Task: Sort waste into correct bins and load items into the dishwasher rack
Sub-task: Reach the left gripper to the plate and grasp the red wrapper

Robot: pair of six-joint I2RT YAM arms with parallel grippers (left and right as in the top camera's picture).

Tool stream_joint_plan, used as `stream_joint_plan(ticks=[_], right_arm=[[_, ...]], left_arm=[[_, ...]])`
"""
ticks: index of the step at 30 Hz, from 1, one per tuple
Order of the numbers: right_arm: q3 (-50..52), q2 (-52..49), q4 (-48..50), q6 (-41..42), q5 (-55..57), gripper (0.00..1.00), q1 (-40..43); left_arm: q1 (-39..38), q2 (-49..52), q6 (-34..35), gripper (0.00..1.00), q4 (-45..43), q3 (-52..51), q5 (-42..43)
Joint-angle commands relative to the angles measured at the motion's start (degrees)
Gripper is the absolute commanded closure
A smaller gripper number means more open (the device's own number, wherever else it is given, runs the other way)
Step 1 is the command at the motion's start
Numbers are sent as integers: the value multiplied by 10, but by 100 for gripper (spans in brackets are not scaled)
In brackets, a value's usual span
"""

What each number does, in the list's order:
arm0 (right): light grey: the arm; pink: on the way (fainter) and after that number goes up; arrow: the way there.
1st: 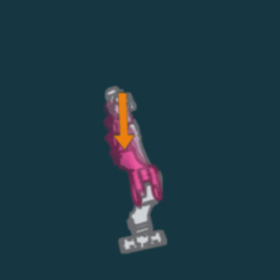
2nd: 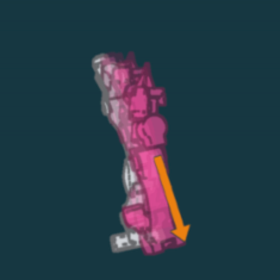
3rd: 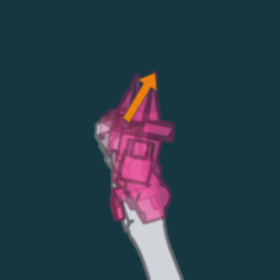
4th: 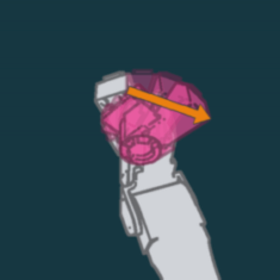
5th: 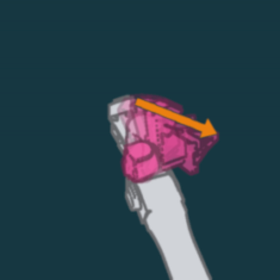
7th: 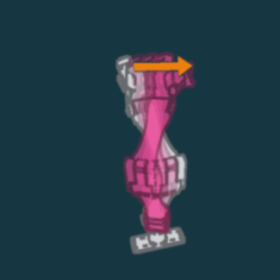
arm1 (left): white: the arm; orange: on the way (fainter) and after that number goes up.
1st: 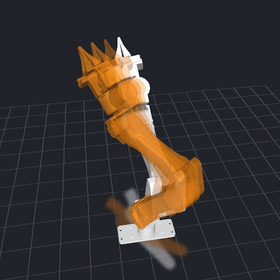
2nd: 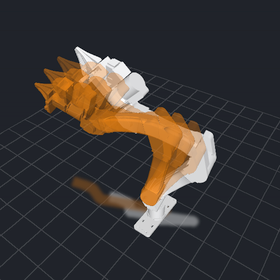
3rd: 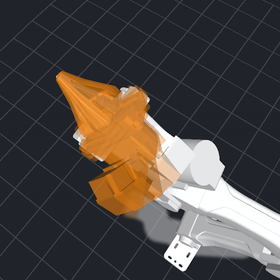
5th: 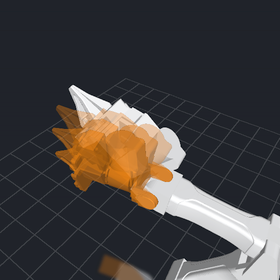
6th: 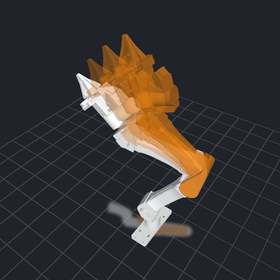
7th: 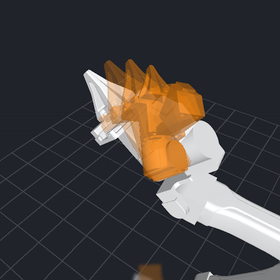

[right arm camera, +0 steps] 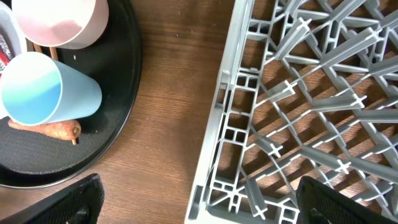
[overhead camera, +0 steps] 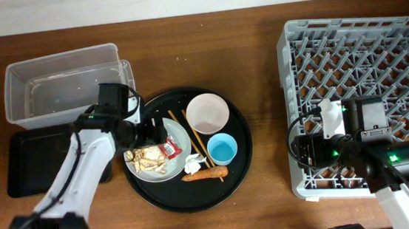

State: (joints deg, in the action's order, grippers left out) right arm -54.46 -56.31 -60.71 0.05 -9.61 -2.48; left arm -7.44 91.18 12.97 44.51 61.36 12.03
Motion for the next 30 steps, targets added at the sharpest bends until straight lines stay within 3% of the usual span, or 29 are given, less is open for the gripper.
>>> stream_joint_plan(ticks=[1, 4, 8, 9, 26, 30], right_arm=[[-13, 0, -1, 4, -7, 2, 3], [-13, 0, -2, 4, -7, 2, 3], [-13, 0, -5, 4, -7, 2, 3], [-13, 0, -4, 4, -7, 2, 3], [-13, 0, -7, 4, -7, 5, 3], [-13, 0, -7, 4, -7, 8, 3]], left_arm=[[-11, 45, 10, 2, -35, 7, 7], [-17, 60, 12, 11, -64, 7, 7], [-17, 68, 47, 11, -85, 7, 6], [-18, 71, 60, 17, -90, 7, 6], [-33, 135, 74, 23, -146, 7, -30], [-42, 135, 74, 52, -165, 7, -30]])
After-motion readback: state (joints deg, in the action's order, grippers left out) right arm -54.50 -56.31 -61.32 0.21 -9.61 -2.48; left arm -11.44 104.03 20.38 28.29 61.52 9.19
